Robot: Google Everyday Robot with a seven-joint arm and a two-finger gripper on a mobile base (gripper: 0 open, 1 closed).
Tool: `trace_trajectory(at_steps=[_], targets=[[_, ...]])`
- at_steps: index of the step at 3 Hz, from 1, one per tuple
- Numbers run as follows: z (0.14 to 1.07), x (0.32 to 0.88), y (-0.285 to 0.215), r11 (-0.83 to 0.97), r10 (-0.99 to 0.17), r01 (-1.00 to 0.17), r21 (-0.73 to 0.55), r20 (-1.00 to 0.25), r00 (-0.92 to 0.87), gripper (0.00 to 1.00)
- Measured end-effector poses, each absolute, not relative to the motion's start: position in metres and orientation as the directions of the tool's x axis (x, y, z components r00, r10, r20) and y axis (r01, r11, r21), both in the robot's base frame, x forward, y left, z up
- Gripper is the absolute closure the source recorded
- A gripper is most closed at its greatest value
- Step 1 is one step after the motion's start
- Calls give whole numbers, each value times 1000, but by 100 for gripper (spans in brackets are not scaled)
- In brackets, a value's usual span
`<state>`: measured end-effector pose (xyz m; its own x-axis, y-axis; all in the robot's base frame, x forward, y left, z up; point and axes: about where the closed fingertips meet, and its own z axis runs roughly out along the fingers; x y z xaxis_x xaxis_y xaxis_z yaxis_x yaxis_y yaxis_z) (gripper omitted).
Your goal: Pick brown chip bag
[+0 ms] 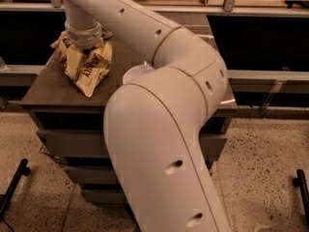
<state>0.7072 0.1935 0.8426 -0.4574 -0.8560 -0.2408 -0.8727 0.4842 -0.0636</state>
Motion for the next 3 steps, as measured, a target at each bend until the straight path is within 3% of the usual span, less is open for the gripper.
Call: trace_trajectory(at_steps=[2,3], targets=[[846,707,194,484,-856,-873,-63,-241,-457,95],[847,707,194,484,-856,-873,-63,-241,-457,100]])
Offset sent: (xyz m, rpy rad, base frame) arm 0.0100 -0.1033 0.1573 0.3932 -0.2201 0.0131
